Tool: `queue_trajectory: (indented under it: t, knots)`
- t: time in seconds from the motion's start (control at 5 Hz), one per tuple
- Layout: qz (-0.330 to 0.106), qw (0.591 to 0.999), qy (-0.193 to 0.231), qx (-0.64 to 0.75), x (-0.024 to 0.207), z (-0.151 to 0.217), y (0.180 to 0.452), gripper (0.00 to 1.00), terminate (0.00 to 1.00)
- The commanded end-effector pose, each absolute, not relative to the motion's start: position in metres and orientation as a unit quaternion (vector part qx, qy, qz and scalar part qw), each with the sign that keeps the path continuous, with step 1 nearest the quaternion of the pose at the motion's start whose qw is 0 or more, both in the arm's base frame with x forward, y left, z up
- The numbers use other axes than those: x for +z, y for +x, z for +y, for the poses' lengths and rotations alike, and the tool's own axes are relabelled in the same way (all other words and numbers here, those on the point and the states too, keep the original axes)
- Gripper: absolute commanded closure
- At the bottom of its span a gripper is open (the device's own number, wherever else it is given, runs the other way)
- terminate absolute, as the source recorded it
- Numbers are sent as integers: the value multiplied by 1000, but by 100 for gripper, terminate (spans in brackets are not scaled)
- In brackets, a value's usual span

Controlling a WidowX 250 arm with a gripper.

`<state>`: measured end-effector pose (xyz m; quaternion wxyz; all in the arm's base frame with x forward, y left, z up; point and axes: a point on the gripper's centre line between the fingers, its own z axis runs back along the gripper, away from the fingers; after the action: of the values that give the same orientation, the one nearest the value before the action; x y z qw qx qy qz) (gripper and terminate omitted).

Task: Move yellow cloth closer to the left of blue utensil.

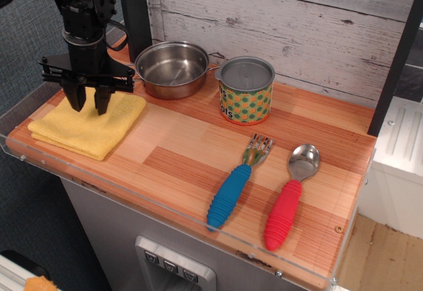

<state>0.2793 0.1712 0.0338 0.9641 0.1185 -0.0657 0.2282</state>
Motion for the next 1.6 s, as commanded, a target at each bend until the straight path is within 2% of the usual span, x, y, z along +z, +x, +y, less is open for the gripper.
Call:
queue_trajectory:
  t: [0.0,0.2,1.0,1.4]
  knots:
    - [-82,968,137,192,41,188,277,100,0]
    - [-66,974,144,161,32,181,278,100,0]
    - [-47,984,138,99,13,124,280,100,0]
    - [-31,986,112,116,5,94,275,100,0]
